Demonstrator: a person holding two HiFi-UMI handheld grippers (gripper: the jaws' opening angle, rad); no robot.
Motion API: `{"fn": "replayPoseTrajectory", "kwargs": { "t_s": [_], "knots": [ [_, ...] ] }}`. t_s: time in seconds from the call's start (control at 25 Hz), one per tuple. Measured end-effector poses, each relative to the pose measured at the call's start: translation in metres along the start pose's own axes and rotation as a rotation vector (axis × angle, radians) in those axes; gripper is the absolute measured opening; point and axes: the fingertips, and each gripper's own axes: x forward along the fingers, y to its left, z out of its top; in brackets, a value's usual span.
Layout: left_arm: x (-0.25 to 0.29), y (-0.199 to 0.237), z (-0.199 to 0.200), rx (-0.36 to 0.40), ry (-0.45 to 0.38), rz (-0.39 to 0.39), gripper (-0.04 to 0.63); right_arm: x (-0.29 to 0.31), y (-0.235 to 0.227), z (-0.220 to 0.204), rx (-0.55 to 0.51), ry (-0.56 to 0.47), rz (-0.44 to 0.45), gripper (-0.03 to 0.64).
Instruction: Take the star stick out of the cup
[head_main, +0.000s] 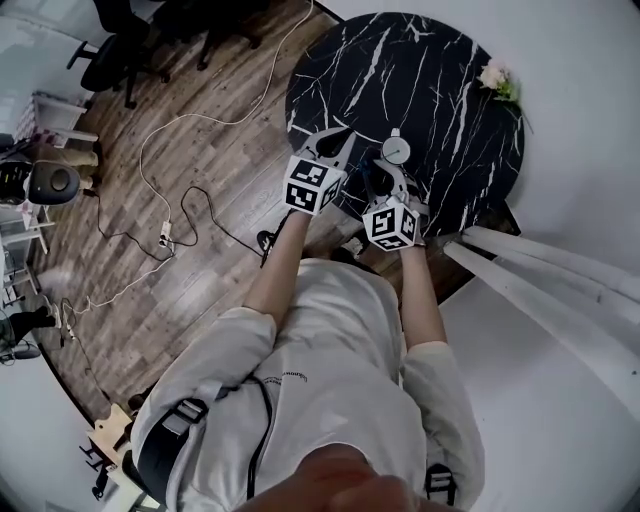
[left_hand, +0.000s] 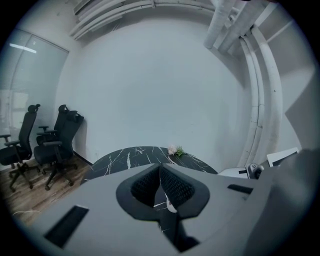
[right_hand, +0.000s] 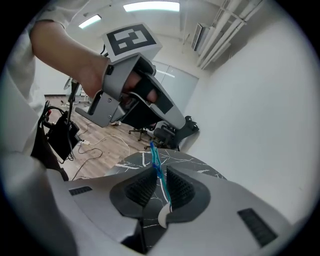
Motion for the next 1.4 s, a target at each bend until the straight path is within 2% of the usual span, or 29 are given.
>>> {"fn": "replayPoseTrajectory", "kwargs": {
  "t_s": [0.2, 0.44, 0.52, 0.68, 0.88, 1.04, 1.12, 1.2, 1.4],
  "knots": [
    [-0.006, 0.0, 0.006, -0.004, -0.013, 0.01, 0.025, 0.0, 0.001, 0.01, -0.015, -0.004, 0.002, 0.056],
    [-0.008, -0.002, 0.009, -0.005, -0.023, 0.015, 0.025, -0.005, -0.019, 0.011, 0.07, -0.011, -0.045, 0.048],
    [-0.009, -0.004, 0.009, -0.006, -0.022, 0.013, 0.025, -0.009, -0.034, 0.009, 0.145, -0.017, -0.083, 0.046],
    [-0.006, -0.009, 0.009, 0.006, -0.021, 0.006, 0.025, -0.016, -0.078, 0.0, 0.362, -0.035, -0.183, 0.044],
    [-0.002, -0.019, 0.015, 0.023, -0.029, -0.021, 0.025, -0.025, -0.117, -0.023, 0.583, -0.017, -0.327, 0.043],
    [0.003, -0.031, 0.026, 0.02, -0.055, -0.051, 0.025, -0.041, -0.127, -0.04, 0.814, -0.011, -0.443, 0.043],
    [0.006, -0.039, 0.03, 0.026, -0.059, -0.069, 0.025, -0.046, -0.123, -0.044, 0.913, -0.035, -0.461, 0.043],
    [0.01, -0.05, 0.032, 0.053, -0.051, -0.097, 0.025, -0.049, -0.117, -0.044, 0.925, -0.064, -0.454, 0.043],
    [0.014, -0.066, 0.036, 0.098, -0.046, -0.148, 0.025, -0.051, -0.106, -0.034, 0.854, -0.1, -0.457, 0.043]
  ]
}}
